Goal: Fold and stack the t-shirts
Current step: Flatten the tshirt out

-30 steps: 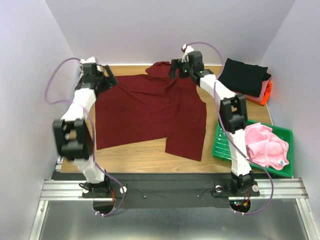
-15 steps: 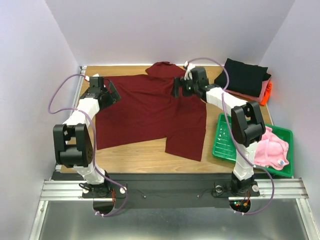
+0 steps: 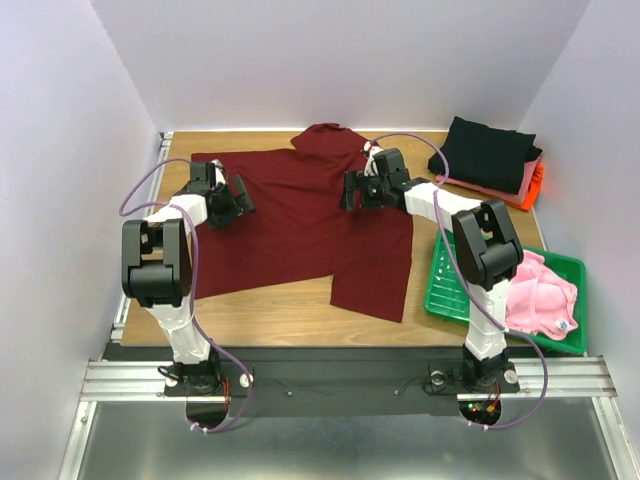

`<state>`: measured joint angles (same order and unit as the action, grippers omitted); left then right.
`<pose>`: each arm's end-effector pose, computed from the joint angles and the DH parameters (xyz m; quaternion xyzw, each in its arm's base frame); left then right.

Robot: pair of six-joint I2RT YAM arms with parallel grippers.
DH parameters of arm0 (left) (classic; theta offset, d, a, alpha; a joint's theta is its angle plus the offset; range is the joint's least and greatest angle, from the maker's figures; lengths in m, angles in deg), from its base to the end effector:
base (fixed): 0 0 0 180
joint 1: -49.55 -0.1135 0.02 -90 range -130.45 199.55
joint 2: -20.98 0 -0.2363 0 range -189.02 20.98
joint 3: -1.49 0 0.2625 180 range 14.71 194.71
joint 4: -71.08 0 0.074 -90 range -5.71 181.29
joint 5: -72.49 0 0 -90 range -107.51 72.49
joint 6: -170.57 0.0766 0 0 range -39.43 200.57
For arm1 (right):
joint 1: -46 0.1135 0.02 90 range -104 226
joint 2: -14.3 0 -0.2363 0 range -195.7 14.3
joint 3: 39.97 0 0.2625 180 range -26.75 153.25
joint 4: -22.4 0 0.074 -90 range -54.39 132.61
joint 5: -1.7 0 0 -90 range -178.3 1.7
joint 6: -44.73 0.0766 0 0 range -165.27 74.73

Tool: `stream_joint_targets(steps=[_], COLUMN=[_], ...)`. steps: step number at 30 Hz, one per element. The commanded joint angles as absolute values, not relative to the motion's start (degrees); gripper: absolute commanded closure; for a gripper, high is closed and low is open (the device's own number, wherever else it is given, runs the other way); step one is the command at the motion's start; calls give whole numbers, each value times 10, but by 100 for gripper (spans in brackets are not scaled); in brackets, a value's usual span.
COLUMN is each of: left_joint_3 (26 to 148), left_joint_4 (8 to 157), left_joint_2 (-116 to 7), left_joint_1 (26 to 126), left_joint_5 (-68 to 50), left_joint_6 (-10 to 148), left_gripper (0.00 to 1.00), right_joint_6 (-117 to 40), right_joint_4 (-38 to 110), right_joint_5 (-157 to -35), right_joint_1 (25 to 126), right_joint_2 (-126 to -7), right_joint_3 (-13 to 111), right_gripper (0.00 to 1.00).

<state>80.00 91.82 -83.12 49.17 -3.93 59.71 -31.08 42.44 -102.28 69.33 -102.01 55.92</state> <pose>0.4169 -0.0152 0.1219 -0.1267 0.9141 -0.1737 0.3439 0.4367 0.2085 0.1375 -0.1226 0.8943 0.2384 0.3582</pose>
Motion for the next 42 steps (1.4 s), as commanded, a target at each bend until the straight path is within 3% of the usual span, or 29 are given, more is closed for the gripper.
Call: stream_joint_targets(steps=[1,15,28,31,35,39,42], left_joint_3=[804,881,1086,1081,979,893,841], left_joint_4=[919,913,929,939,940,1049,1103], left_joint_2=[-865,-956,-1044,-1009,-886,-750,-695], left_joint_1=[495,489,485,485,485,485,486], left_joint_5=[-11,-31,-13,-55,-268,-408,-448], left_joint_6=[619,600,608,612,585,500,455], left_gripper=[1,1,1,1,1,1,1], right_joint_6=[-302,-287,-289,-298,-311,-324,-323], right_joint_4=[404,406,447,448,448,448,448], right_joint_5=[-1003,-934,-915,-939,-961,-987,-991], right_joint_1=[696,696,680,679,679,680,680], right_joint_2=[-1043,-1154,-1306,-1320,-1298,-1255,-1211], right_joint_3=[580,675,921,963,980,969,938], right_gripper=[0,0,0,0,0,0,0])
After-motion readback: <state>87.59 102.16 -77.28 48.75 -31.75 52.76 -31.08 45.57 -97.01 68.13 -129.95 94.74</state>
